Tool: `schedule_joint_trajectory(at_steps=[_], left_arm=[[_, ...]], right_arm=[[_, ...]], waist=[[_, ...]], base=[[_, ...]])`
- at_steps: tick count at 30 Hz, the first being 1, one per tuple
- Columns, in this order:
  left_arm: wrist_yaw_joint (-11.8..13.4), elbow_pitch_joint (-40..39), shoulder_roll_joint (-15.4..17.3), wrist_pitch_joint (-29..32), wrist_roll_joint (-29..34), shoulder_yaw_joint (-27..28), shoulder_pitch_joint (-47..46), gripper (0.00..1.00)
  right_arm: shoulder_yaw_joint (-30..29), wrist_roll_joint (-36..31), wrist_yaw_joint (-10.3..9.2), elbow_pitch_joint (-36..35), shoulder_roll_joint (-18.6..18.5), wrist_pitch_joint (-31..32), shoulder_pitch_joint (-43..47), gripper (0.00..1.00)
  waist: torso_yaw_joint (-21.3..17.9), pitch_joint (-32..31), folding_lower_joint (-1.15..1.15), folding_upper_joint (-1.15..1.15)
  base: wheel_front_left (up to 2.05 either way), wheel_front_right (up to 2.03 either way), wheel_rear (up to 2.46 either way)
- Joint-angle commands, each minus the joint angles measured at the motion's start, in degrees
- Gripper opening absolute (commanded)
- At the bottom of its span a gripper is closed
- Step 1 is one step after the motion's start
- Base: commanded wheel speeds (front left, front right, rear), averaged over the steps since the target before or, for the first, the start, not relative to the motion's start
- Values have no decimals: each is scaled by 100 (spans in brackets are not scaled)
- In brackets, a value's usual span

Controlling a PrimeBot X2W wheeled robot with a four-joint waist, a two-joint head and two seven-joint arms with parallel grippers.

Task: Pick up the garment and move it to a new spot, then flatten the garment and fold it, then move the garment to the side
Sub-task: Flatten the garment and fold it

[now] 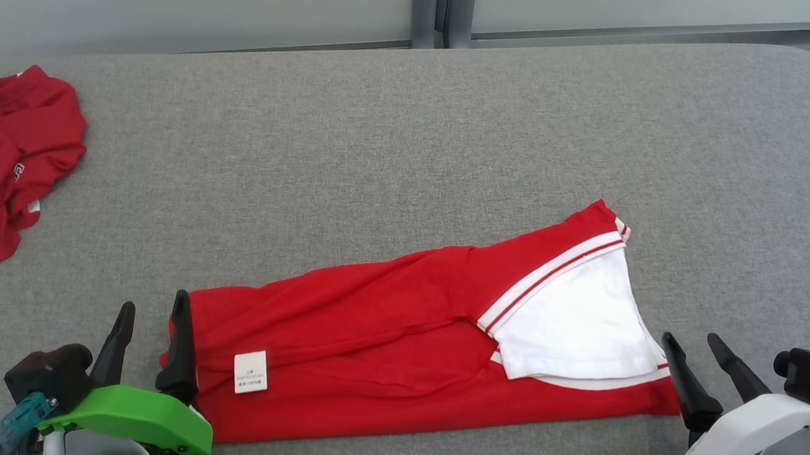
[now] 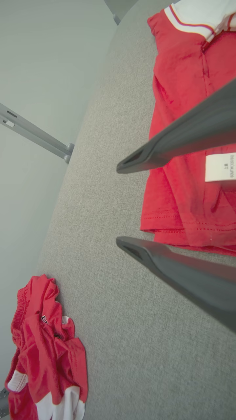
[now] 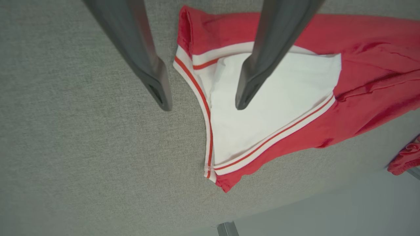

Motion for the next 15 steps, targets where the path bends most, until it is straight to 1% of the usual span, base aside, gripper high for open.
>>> schedule_joint_trajectory(at_steps=[1,9,15], left_arm=[[49,-28,45,-39,59,18,-8,100],[127,-37,49,-111,253,-90,-166,100],[132,28,-33,-92,308,-211,-262,100]], right_arm=[[-58,-44,1,-52,22,28,51,100],[-260,-143,1,-244,89,247,-134,100],[-314,-244,1,-9,89,664,-441,100]], waist=[[-10,-34,0,61],[74,-170,0,61],[238,-236,0,61]], base=[[0,0,0],[0,0,0],[0,0,0]])
